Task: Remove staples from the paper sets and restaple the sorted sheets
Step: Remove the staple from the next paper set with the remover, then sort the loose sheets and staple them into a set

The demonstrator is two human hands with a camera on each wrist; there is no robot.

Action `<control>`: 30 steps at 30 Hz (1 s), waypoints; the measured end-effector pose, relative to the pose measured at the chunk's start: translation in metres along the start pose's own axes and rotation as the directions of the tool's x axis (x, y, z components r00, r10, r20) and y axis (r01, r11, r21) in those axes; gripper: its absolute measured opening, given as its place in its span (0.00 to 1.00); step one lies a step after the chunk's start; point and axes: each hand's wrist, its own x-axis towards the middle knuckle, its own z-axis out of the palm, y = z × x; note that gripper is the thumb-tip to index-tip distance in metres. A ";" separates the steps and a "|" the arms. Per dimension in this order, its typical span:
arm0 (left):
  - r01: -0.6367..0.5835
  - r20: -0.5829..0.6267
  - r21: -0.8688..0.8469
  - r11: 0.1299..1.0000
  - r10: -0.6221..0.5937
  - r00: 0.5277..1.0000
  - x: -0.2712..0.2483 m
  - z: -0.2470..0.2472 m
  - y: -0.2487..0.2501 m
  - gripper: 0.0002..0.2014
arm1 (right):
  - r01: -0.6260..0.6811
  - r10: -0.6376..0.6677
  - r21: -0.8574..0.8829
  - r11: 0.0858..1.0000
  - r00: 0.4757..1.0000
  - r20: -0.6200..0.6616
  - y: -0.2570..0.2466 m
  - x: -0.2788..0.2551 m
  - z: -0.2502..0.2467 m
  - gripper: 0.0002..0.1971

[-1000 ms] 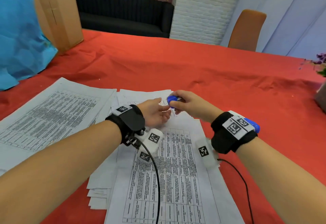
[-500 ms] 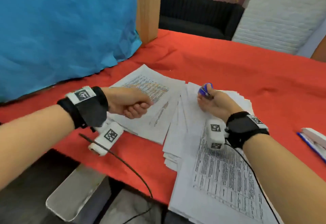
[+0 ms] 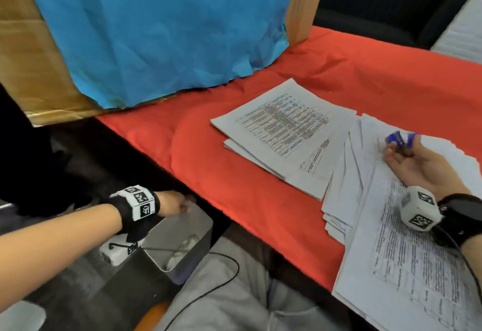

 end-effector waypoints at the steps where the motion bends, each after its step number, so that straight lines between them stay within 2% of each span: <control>1: 0.006 0.020 0.043 0.999 -0.007 1.000 -0.001 0.001 0.002 0.24 | 0.058 -0.058 -0.010 0.998 0.998 -0.025 -0.002 0.002 -0.005 0.10; 3: -0.033 0.034 0.126 0.992 0.029 0.999 -0.008 -0.004 0.006 0.24 | 0.167 -0.167 0.035 0.985 0.986 -0.006 -0.011 0.005 -0.019 0.09; 4: -0.075 0.082 0.175 0.982 0.062 0.995 -0.016 -0.009 0.011 0.23 | 0.203 -0.204 0.079 0.976 0.979 -0.001 -0.013 0.003 -0.025 0.12; 6: -0.147 0.197 0.229 0.962 0.102 0.975 -0.040 -0.024 0.027 0.20 | 0.251 -0.240 0.123 0.960 0.966 -0.101 -0.028 -0.002 -0.048 0.15; 10: -0.248 0.432 0.061 0.967 0.198 0.880 -0.096 -0.097 0.064 0.14 | 0.174 -0.153 0.053 0.983 0.948 -0.278 -0.053 -0.033 -0.096 0.17; 11: -0.260 0.473 0.003 0.966 0.227 0.851 -0.100 -0.119 0.072 0.12 | 0.146 -0.128 0.040 0.989 0.946 -0.297 -0.053 -0.040 -0.097 0.15; 12: -0.260 0.472 -0.049 0.964 0.251 0.845 -0.098 -0.142 0.083 0.10 | 0.135 -0.118 0.035 0.990 0.945 -0.306 -0.054 -0.045 -0.097 0.14; 13: -0.251 0.411 -0.075 0.965 0.260 0.874 -0.094 -0.163 0.099 0.10 | 0.131 -0.113 0.043 0.990 0.947 -0.300 -0.054 -0.051 -0.097 0.13; 14: -0.221 0.288 -0.087 0.971 0.237 0.928 -0.089 -0.181 0.113 0.09 | 0.116 -0.094 0.061 0.991 0.954 -0.284 -0.050 -0.051 -0.092 0.14; 15: -0.220 0.091 -0.083 0.972 0.228 0.970 -0.082 -0.199 0.136 0.08 | 0.116 -0.088 0.081 0.990 0.953 -0.290 -0.050 -0.058 -0.090 0.16; 16: -0.258 -0.113 -0.050 0.965 0.251 0.961 -0.072 -0.215 0.162 0.05 | 0.125 -0.087 0.117 0.985 0.954 -0.286 -0.050 -0.061 -0.090 0.14; 17: -0.338 -0.262 0.007 0.941 0.328 0.908 -0.061 -0.228 0.190 0.03 | 0.134 -0.088 0.156 0.979 0.957 -0.276 -0.050 -0.064 -0.090 0.14; 18: -0.420 -0.351 0.072 0.905 0.417 0.839 -0.049 -0.237 0.220 0.08 | 0.139 -0.084 0.189 0.972 0.959 -0.272 -0.048 -0.065 -0.093 0.17; 20: -0.522 -0.412 0.165 0.837 0.539 0.735 -0.029 -0.245 0.277 0.17 | 0.136 -0.078 0.214 0.967 0.963 -0.259 -0.048 -0.067 -0.091 0.15; 21: -0.560 -0.410 0.168 0.811 0.574 0.709 -0.019 -0.246 0.302 0.19 | 0.135 -0.080 0.217 0.967 0.966 -0.248 -0.049 -0.068 -0.090 0.14; 22: -0.579 -0.398 0.169 0.797 0.593 0.700 -0.008 -0.246 0.326 0.20 | 0.148 -0.090 0.228 0.962 0.966 -0.244 -0.049 -0.066 -0.092 0.17; 23: -0.586 -0.385 0.167 0.793 0.600 0.702 0.004 -0.245 0.345 0.19 | 0.150 -0.088 0.239 0.959 0.964 -0.252 -0.050 -0.066 -0.092 0.20; 26: -0.553 -0.360 0.200 0.808 0.586 0.726 0.038 -0.243 0.384 0.14 | 0.153 -0.079 0.281 0.948 0.963 -0.257 -0.052 -0.068 -0.089 0.14; 30: -0.477 -0.382 0.279 0.834 0.552 0.741 0.065 -0.242 0.402 0.18 | 0.141 -0.060 0.344 0.928 0.970 -0.236 -0.052 -0.066 -0.093 0.17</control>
